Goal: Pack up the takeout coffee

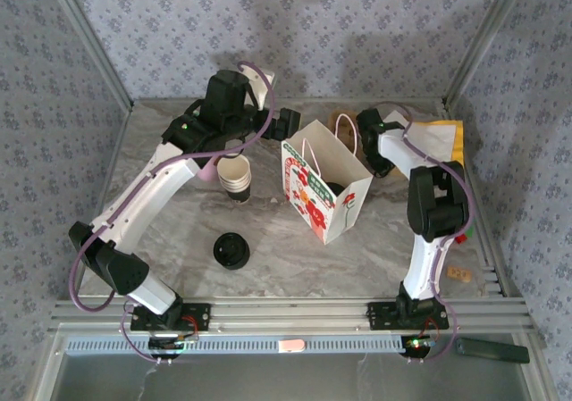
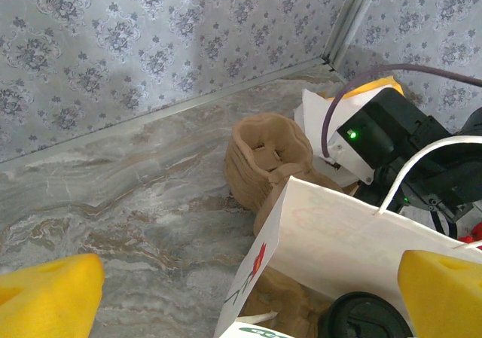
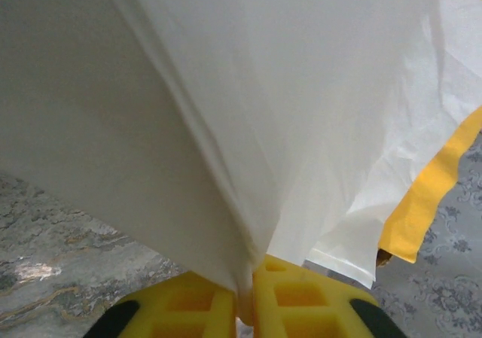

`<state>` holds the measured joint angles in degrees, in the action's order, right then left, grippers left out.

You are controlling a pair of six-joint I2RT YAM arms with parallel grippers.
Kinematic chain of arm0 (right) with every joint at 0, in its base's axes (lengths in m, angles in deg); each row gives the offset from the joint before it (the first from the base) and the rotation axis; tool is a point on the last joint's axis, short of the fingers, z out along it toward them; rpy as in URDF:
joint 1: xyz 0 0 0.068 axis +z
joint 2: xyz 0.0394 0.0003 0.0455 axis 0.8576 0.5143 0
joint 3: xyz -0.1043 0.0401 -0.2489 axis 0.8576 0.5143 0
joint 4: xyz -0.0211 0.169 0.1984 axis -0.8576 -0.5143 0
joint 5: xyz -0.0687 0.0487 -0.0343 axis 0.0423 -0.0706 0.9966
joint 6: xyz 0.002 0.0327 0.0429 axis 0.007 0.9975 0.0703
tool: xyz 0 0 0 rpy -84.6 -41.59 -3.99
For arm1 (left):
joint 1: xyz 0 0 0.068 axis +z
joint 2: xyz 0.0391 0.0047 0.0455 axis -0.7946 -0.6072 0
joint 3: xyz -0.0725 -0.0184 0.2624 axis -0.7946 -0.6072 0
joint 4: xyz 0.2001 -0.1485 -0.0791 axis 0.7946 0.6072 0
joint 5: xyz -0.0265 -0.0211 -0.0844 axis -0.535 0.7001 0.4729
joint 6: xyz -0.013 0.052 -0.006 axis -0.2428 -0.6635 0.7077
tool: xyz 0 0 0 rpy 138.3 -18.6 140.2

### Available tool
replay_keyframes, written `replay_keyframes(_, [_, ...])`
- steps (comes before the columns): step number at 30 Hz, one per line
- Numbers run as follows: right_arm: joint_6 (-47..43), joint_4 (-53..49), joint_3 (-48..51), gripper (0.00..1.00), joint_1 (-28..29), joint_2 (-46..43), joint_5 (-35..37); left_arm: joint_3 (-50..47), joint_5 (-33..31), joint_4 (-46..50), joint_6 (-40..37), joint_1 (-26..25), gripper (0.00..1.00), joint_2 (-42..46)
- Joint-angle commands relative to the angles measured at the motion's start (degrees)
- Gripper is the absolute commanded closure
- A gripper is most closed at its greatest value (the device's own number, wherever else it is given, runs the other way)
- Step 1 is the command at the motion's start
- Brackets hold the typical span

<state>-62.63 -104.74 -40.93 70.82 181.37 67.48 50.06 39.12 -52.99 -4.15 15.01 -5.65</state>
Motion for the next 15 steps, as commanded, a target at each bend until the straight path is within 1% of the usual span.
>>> replay_keyframes(1, [1.0, -2.5, -2.4, 0.93, 0.2, -2.5, -0.3, 1.5, 1.5, -0.8, 0.0, 0.2, 0.0, 0.7])
replay_keyframes(5, [1.6, -3.3, -3.3, 1.0, -0.1, -2.6, -1.0, 1.6, 1.5, -0.9, 0.0, 0.2, 0.0, 0.8])
replay_keyframes(8, [3.0, -5.2, -4.8, 1.0, -0.6, -2.6, -2.5, 1.5, 1.4, -0.8, 0.1, 0.2, 0.0, 1.1])
replay_keyframes(12, [8.7, -11.4, -10.3, 1.0, -2.0, -3.2, -8.5, 1.4, 1.4, -0.9, 0.1, 0.2, 0.0, 1.3])
replay_keyframes(15, [14.4, -17.6, -16.1, 1.0, -3.8, -3.7, -16.4, 1.6, 1.5, -0.8, 0.1, 0.1, 0.0, 1.5])
